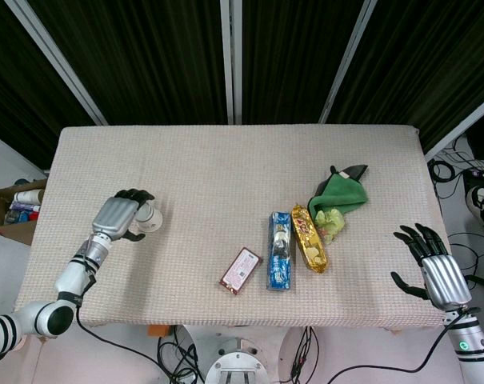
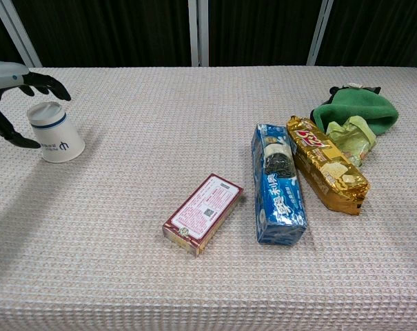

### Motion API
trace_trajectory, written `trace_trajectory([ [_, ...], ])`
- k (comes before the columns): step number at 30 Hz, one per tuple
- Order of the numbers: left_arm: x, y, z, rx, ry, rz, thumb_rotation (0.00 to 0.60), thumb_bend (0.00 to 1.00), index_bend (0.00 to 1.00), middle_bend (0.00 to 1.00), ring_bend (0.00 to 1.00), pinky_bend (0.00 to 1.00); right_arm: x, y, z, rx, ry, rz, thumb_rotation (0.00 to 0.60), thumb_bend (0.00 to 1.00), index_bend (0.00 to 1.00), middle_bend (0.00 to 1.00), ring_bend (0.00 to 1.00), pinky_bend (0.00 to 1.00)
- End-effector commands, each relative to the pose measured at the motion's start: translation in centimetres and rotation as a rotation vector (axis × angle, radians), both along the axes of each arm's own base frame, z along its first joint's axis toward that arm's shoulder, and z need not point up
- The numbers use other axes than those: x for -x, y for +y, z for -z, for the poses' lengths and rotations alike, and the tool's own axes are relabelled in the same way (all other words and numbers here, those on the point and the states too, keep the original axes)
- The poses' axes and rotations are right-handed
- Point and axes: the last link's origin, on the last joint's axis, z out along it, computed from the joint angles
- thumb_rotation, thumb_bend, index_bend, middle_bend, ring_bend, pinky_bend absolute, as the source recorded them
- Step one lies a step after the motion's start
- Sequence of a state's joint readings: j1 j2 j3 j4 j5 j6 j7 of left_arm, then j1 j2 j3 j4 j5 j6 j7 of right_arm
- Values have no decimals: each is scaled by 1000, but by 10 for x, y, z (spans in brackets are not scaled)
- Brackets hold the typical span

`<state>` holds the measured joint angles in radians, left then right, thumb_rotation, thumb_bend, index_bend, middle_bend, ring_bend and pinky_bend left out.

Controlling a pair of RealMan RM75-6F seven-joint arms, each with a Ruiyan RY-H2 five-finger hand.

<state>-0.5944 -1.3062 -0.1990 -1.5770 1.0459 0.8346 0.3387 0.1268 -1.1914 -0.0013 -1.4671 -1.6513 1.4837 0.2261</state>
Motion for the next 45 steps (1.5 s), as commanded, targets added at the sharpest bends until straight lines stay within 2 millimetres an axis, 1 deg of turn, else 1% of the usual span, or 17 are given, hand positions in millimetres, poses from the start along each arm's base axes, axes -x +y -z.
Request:
trace_trajectory([
  [1,1,7,-3,-8,10,-34,600,163,220,145,120,163,0,0,1,-1,-1,-1,600,214,177,140,15,110],
  [7,-1,14,-1,10,-13,-68,600,161,265,160,121,180,0,0,1,-5,1,-2,600,214,177,140,15,111],
  [11,2,24,2,26,4,-94,600,166,327,177,145,255,2,1,-1,2,-2,2,600,214,177,140,16,111],
  [14,5,31,5,30,18,-115,600,176,375,218,184,361,4,2,-1,3,-3,11,600,214,177,140,15,111],
  [16,6,36,7,14,0,-132,600,190,469,331,293,550,5,3,0,2,-5,17,600,214,177,140,15,111],
  [18,7,37,9,9,-36,-157,600,200,526,435,400,678,7,4,0,3,-7,21,600,214,177,140,15,111],
  [20,7,38,10,-2,-118,-190,600,214,553,516,488,743,8,4,0,5,-9,24,600,214,177,140,16,111],
  [22,5,38,9,-45,-260,-222,600,228,571,539,514,760,9,4,-1,10,-11,26,600,214,177,140,15,111],
  [27,8,34,6,-151,-603,-270,600,230,576,536,514,725,9,4,-1,9,-14,25,600,214,177,140,15,111],
  [29,12,32,9,-162,-755,-307,600,230,576,533,512,685,9,3,0,6,-13,24,600,213,177,140,15,111],
  [31,19,29,15,-143,-867,-353,600,229,575,527,509,602,9,2,0,5,-14,25,600,214,177,140,15,110],
  [32,24,28,19,-127,-889,-371,600,229,567,521,503,548,9,2,1,4,-14,26,600,214,177,140,15,111],
  [35,38,25,31,-75,-891,-411,600,228,532,500,461,393,9,1,2,1,-13,27,600,213,177,140,15,111],
  [37,48,23,40,-44,-855,-430,600,225,507,482,384,280,8,0,1,4,-13,23,600,214,177,140,16,111],
  [39,57,23,43,-34,-817,-438,600,223,496,468,336,238,7,0,0,9,-12,18,600,214,177,140,15,111],
  [42,69,24,44,-34,-750,-433,600,221,475,440,282,216,6,1,-1,15,-11,14,600,214,177,140,16,111],
  [45,79,23,37,-5,-630,-413,600,219,369,363,202,192,6,1,-1,14,-9,15,600,214,177,140,15,110],
])
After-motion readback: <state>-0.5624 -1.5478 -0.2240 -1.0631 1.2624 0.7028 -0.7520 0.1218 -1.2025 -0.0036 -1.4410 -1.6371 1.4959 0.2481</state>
